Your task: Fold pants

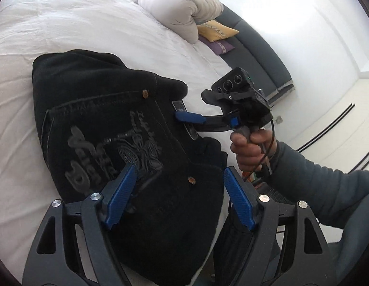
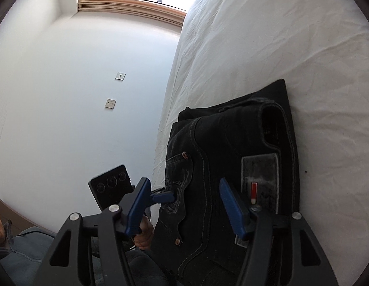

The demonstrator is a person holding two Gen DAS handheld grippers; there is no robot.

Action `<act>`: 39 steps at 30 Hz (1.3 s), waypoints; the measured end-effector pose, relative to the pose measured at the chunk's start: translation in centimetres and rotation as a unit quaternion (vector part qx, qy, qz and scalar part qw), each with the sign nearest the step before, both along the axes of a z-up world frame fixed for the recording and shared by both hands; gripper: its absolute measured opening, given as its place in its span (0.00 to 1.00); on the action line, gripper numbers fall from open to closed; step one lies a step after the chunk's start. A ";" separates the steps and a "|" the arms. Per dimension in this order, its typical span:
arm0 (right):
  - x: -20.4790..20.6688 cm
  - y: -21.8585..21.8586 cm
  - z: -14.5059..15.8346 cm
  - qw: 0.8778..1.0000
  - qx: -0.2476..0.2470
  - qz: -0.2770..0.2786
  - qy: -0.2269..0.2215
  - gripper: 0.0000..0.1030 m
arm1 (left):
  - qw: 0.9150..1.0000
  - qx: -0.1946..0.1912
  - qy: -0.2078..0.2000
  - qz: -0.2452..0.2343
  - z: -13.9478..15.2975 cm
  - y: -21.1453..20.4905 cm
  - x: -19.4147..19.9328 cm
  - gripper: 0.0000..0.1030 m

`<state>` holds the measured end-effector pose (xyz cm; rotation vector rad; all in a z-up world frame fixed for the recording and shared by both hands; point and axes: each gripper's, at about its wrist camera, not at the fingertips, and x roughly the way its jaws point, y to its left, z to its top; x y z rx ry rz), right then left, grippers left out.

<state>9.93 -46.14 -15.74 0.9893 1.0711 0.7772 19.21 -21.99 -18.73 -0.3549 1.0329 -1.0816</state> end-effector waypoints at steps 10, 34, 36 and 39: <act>-7.3 -2.0 -0.3 1.000 0.001 -0.014 0.013 0.64 | 0.997 -0.032 0.061 -0.038 0.1 0.6 -3.7 0.72; -0.9 0.0 0.0 0.984 -0.176 -0.009 0.034 0.75 | 0.983 0.114 0.118 0.088 -2.6 -1.1 5.0 0.80; -1.0 0.4 0.3 0.981 -0.190 -0.013 0.032 0.72 | 0.979 0.145 0.107 0.095 -2.9 -3.0 5.7 0.63; -1.2 1.9 1.2 0.965 -0.261 -0.013 0.028 0.49 | 0.976 0.163 0.094 0.107 -2.7 -3.9 5.7 0.49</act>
